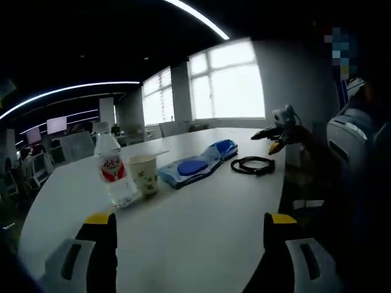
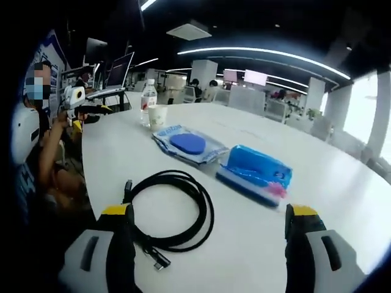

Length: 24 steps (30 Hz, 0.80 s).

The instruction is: Arrange the tabletop items into an orderly group along one side of the table until the central work area is clear of visible clutter.

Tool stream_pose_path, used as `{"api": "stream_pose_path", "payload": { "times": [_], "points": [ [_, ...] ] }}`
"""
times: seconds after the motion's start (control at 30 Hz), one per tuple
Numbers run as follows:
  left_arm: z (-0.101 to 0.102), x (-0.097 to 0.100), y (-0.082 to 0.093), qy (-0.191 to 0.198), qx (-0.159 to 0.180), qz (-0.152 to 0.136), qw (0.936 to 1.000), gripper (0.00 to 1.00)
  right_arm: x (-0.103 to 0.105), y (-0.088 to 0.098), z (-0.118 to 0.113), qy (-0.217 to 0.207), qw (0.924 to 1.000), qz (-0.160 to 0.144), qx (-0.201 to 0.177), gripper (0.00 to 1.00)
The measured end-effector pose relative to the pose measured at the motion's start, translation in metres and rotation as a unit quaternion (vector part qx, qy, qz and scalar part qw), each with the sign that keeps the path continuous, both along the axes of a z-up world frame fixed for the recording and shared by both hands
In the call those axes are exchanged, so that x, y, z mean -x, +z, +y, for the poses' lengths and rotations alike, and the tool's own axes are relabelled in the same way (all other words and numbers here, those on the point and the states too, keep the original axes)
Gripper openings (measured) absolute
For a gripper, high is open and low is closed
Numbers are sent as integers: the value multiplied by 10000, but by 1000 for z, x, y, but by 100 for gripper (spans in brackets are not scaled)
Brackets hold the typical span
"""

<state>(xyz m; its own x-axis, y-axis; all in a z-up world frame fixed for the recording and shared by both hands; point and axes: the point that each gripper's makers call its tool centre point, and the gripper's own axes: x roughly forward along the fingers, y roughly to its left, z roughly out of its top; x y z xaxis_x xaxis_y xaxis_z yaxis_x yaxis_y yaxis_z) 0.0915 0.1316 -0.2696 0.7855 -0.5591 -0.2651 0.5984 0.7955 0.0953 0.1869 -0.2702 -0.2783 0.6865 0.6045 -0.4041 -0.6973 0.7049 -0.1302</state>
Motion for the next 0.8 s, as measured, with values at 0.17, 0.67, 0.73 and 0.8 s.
{"api": "stream_pose_path", "payload": {
  "times": [0.17, 0.67, 0.73, 0.8],
  "points": [
    [9, -1, -5, 141, 39, 69, 9999, 100, -4, 5, -17, -13, 9999, -135, -72, 100],
    [37, 8, 2, 436, 34, -96, 9990, 100, 18, -3, -52, 90, 9986, -85, 509, 100],
    [36, 12, 1, 375, -4, -47, 9993, 100, 21, -4, -56, 105, 9983, -50, 569, 100],
    [37, 16, 1, 328, -38, -41, 9994, 100, 24, -5, -62, 121, 9979, 2, 640, 100]
  ]
}}
